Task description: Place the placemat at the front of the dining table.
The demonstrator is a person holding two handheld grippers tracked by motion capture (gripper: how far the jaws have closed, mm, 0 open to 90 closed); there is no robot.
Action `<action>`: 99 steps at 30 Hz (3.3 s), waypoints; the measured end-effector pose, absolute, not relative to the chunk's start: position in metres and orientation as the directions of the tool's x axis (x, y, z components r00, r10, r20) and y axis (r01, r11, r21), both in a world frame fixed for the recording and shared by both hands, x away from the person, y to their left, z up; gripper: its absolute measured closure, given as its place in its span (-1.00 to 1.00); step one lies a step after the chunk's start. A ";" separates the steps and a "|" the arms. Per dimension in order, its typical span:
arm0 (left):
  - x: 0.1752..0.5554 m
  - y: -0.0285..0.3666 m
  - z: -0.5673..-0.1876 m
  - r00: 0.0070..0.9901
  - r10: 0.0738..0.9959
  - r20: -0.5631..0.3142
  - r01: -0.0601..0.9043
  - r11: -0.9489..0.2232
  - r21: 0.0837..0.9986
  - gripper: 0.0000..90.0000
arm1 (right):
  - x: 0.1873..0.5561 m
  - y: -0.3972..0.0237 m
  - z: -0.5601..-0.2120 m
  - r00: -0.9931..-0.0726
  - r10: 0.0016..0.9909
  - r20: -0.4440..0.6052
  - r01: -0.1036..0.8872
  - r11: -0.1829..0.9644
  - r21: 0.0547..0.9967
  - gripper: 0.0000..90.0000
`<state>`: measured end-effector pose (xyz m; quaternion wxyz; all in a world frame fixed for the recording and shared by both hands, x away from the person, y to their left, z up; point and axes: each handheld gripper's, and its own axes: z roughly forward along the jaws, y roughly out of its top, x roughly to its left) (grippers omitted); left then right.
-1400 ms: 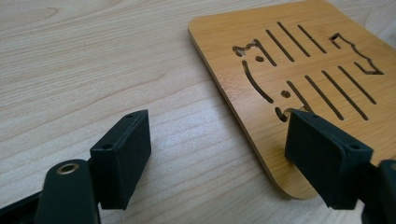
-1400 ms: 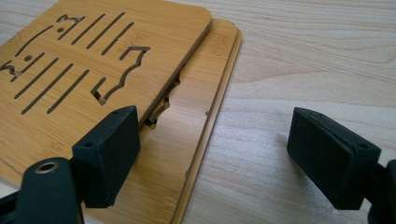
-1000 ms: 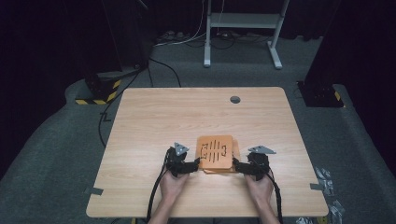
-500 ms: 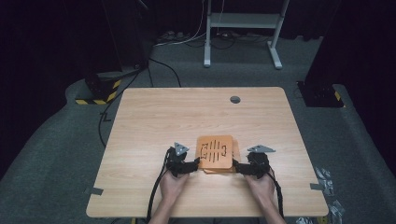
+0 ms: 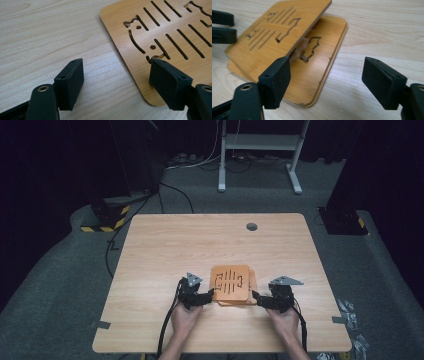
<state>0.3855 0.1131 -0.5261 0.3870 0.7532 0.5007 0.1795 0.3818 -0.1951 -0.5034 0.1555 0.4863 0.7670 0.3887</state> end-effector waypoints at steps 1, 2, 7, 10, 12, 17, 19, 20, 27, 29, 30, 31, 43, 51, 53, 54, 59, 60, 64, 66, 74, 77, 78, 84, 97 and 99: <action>0.386 0.113 -0.526 0.434 0.893 -0.117 0.615 -0.199 0.763 -0.38 | 0.381 -0.195 -0.502 -0.482 0.865 0.138 0.622 0.227 0.749 -0.53; 0.386 0.113 -0.526 0.434 0.893 -0.117 0.615 -0.199 0.763 -0.38 | 0.380 -0.194 -0.501 -0.478 0.866 0.145 0.623 0.218 0.752 -0.57; 0.386 0.113 -0.526 0.433 0.893 -0.118 0.615 -0.197 0.763 -0.38 | 0.378 -0.191 -0.499 -0.484 0.863 0.143 0.607 0.214 0.766 -0.62; 0.386 0.113 -0.526 0.433 0.894 -0.118 0.615 -0.197 0.763 -0.38 | 0.377 -0.187 -0.497 -0.494 0.853 0.168 0.614 0.206 0.762 -0.63; 0.386 0.113 -0.526 0.433 0.894 -0.118 0.616 -0.198 0.762 -0.38 | 0.378 -0.183 -0.496 -0.512 0.843 0.167 0.612 0.221 0.759 -0.63; 0.386 0.113 -0.526 0.433 0.894 -0.118 0.616 -0.197 0.763 -0.38 | 0.380 -0.173 -0.494 -0.534 0.825 0.186 0.614 0.226 0.756 -0.64; 0.386 0.113 -0.526 0.433 0.894 -0.118 0.615 -0.197 0.763 -0.38 | 0.383 -0.165 -0.492 -0.541 0.820 0.186 0.611 0.232 0.757 -0.64; 0.386 0.113 -0.526 0.433 0.894 -0.118 0.616 -0.198 0.762 -0.38 | 0.385 -0.161 -0.492 -0.546 0.817 0.184 0.609 0.236 0.757 -0.64; 0.385 0.112 -0.526 0.436 0.893 -0.109 0.611 -0.205 0.765 -0.38 | 0.396 -0.146 -0.497 -0.553 0.809 0.199 0.625 0.244 0.741 -0.63; 0.386 0.112 -0.526 0.433 0.894 -0.119 0.615 -0.197 0.764 -0.38 | 0.399 -0.144 -0.500 -0.551 0.809 0.205 0.631 0.243 0.737 -0.63; 0.386 0.112 -0.526 0.433 0.894 -0.118 0.615 -0.197 0.764 -0.38 | 0.399 -0.144 -0.501 -0.548 0.809 0.211 0.637 0.241 0.732 -0.63; 0.386 0.112 -0.526 0.433 0.894 -0.119 0.615 -0.196 0.764 -0.38 | 0.400 -0.142 -0.502 -0.544 0.810 0.221 0.645 0.234 0.727 -0.62; 0.386 0.112 -0.526 0.432 0.894 -0.119 0.615 -0.196 0.764 -0.38 | 0.397 -0.138 -0.508 -0.541 0.807 0.234 0.653 0.228 0.722 -0.50; 0.387 0.113 -0.526 0.435 0.891 -0.130 0.616 -0.189 0.765 -0.38 | 0.393 -0.140 -0.504 -0.547 0.802 0.239 0.633 0.209 0.745 -0.40; 0.387 0.114 -0.526 0.435 0.891 -0.132 0.617 -0.188 0.765 -0.38 | 0.391 -0.139 -0.503 -0.552 0.801 0.230 0.625 0.215 0.751 -0.39; 0.387 0.114 -0.526 0.436 0.890 -0.132 0.616 -0.188 0.765 -0.38 | 0.390 -0.139 -0.502 -0.558 0.798 0.229 0.620 0.217 0.754 -0.39; 0.387 0.115 -0.526 0.433 0.891 -0.135 0.618 -0.184 0.765 -0.38 | 0.388 -0.138 -0.500 -0.555 0.802 0.222 0.614 0.215 0.759 -0.36; 0.387 0.115 -0.526 0.433 0.891 -0.137 0.617 -0.182 0.765 -0.38 | 0.388 -0.138 -0.499 -0.555 0.802 0.222 0.612 0.213 0.762 -0.35; 0.387 0.115 -0.526 0.434 0.890 -0.142 0.617 -0.178 0.767 -0.38 | 0.386 -0.136 -0.495 -0.567 0.802 0.187 0.576 0.224 0.786 -0.30; 0.387 0.115 -0.526 0.432 0.890 -0.147 0.618 -0.173 0.767 -0.38 | 0.385 -0.134 -0.492 -0.577 0.800 0.166 0.564 0.242 0.790 -0.31; 0.387 0.116 -0.526 0.442 0.883 -0.157 0.614 -0.170 0.771 -0.38 | 0.381 -0.132 -0.481 -0.596 0.786 0.164 0.537 0.238 0.809 -0.23; 0.387 0.115 -0.526 0.446 0.882 -0.154 0.617 -0.178 0.767 -0.38 | 0.382 -0.131 -0.476 -0.603 0.783 0.152 0.523 0.244 0.816 -0.20; 0.387 0.115 -0.526 0.451 0.879 -0.154 0.617 -0.183 0.765 -0.38 | 0.382 -0.130 -0.475 -0.601 0.783 0.161 0.527 0.237 0.816 -0.19; 0.387 0.109 -0.526 0.471 0.876 -0.103 0.604 -0.235 0.762 -0.39 | 0.381 -0.127 -0.472 -0.611 0.776 0.157 0.517 0.241 0.821 -0.12; 0.386 0.107 -0.526 0.470 0.878 -0.093 0.603 -0.243 0.759 -0.39 | 0.383 -0.111 -0.468 -0.615 0.773 0.156 0.519 0.248 0.818 0.01; 0.386 0.107 -0.526 0.480 0.874 -0.079 0.596 -0.258 0.761 -0.40 | 0.384 -0.109 -0.469 -0.619 0.766 0.174 0.531 0.245 0.811 0.03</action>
